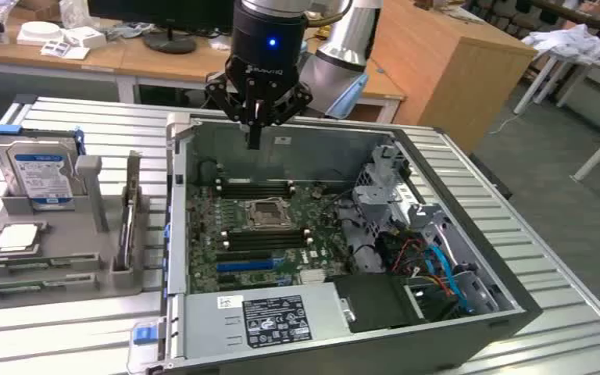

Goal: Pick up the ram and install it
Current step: 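Reach for the ram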

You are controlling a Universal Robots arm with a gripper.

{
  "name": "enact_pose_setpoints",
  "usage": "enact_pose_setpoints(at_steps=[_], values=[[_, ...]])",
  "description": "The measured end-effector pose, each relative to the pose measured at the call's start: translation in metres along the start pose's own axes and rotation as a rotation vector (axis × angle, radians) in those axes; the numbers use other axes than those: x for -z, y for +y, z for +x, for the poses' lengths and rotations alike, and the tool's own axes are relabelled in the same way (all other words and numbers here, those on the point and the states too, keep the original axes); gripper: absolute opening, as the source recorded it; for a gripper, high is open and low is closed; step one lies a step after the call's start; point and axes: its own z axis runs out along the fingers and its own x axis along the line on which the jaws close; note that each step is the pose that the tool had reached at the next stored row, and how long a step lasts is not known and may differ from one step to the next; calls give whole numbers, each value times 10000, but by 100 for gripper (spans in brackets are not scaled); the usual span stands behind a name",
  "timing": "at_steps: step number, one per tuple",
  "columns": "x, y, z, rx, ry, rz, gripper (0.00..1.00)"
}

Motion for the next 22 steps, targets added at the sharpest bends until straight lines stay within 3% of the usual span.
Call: enact_pose_setpoints(at_steps=[14, 22], values=[[-1, 0, 6, -2, -1, -1, 11], [0, -7, 158, 1, 0, 0, 11]])
